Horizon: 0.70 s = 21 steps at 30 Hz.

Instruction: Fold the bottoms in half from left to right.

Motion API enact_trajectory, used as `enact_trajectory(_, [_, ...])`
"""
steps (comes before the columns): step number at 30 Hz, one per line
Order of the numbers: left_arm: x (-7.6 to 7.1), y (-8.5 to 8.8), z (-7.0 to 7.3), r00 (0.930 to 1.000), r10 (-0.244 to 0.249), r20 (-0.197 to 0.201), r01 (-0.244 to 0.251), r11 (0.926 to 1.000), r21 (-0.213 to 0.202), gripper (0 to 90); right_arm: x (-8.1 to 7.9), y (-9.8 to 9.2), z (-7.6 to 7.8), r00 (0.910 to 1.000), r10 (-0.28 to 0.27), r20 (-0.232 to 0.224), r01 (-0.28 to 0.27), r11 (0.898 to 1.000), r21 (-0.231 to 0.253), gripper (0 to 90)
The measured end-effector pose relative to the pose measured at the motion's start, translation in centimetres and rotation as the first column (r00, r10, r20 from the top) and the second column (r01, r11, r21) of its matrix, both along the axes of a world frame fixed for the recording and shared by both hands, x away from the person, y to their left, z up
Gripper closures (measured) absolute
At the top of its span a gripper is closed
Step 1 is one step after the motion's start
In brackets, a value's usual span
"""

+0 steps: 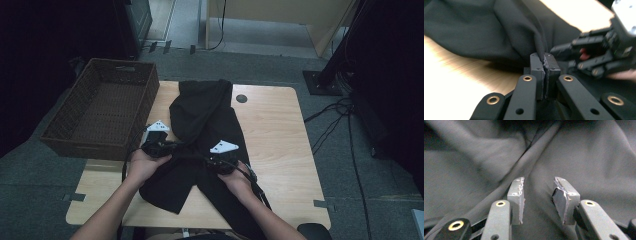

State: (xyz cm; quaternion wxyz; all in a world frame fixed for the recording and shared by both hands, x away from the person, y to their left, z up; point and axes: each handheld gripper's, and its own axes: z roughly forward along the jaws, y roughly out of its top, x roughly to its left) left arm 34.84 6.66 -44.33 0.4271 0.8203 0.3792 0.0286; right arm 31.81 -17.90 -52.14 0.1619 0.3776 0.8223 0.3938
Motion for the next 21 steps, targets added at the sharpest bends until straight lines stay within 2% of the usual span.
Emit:
enact_trajectory(3, [-0.6,-0.8,0.1,0.9995,-0.027,-0.017,0.027,0.9996,-0.012,88.2,-0.9,0.2,0.0,0.9999,0.011,-0.003,-0.010,1.000,0.005,61.1])
enact_trajectory(4, [-0.8,-1.3,0.0,0.9991,-0.038,-0.022,0.037,0.9991,-0.018,88.0,-1.5,0.3,0.0,0.9993,0.032,-0.020,-0.031,0.999,0.027,60.5])
enact_trajectory(5, [-1.0,-1.7,-0.2,0.9984,-0.048,-0.029,0.047,0.9985,-0.028,88.0,-1.5,0.3,0.0,0.9993,0.032,-0.020,-0.031,0.999,0.027,60.5])
enact_trajectory(7, [-1.2,-2.9,-0.7,0.9972,-0.066,-0.034,0.066,0.9978,-0.010,87.5,-1.5,0.0,0.2,0.9982,0.030,-0.052,-0.027,0.999,0.043,57.7])
enact_trajectory(8, [-1.4,-3.9,-1.5,0.9969,-0.071,-0.035,0.071,0.9974,0.007,87.2,-1.0,-0.9,0.4,0.9986,-0.006,-0.053,0.009,0.998,0.061,56.9])
enact_trajectory(9, [-1.4,-3.9,-1.5,0.9969,-0.071,-0.035,0.071,0.9974,0.007,87.1,-1.0,-0.9,0.4,0.9986,-0.006,-0.053,0.009,0.998,0.061,56.9])
enact_trajectory(11, [-1.5,-4.8,-2.4,0.9959,-0.076,-0.049,0.078,0.9966,0.026,86.8,-0.3,-2.2,0.7,0.9975,-0.058,-0.040,0.062,0.995,0.081,55.3])
enact_trajectory(14, [-1.7,-6.1,-3.8,0.9947,-0.086,-0.057,0.089,0.9940,0.063,86.3,1.2,-3.9,1.2,0.9904,-0.137,-0.020,0.139,0.984,0.108,52.4])
enact_trajectory(16, [-1.8,-6.6,-4.6,0.9946,-0.077,-0.069,0.081,0.9950,0.057,85.9,2.1,-4.8,1.4,0.9834,-0.180,-0.022,0.181,0.975,0.131,50.4])
enact_trajectory(19, [-2.1,-7.1,-5.1,0.9954,-0.074,-0.061,0.077,0.9959,0.047,84.7,3.6,-5.0,1.6,0.9763,-0.211,-0.046,0.216,0.958,0.187,48.4])
enact_trajectory(21, [-2.2,-7.3,-5.2,0.9953,-0.082,-0.052,0.085,0.9945,0.061,84.1,3.9,-4.8,1.6,0.9767,-0.207,-0.058,0.214,0.957,0.197,48.4])
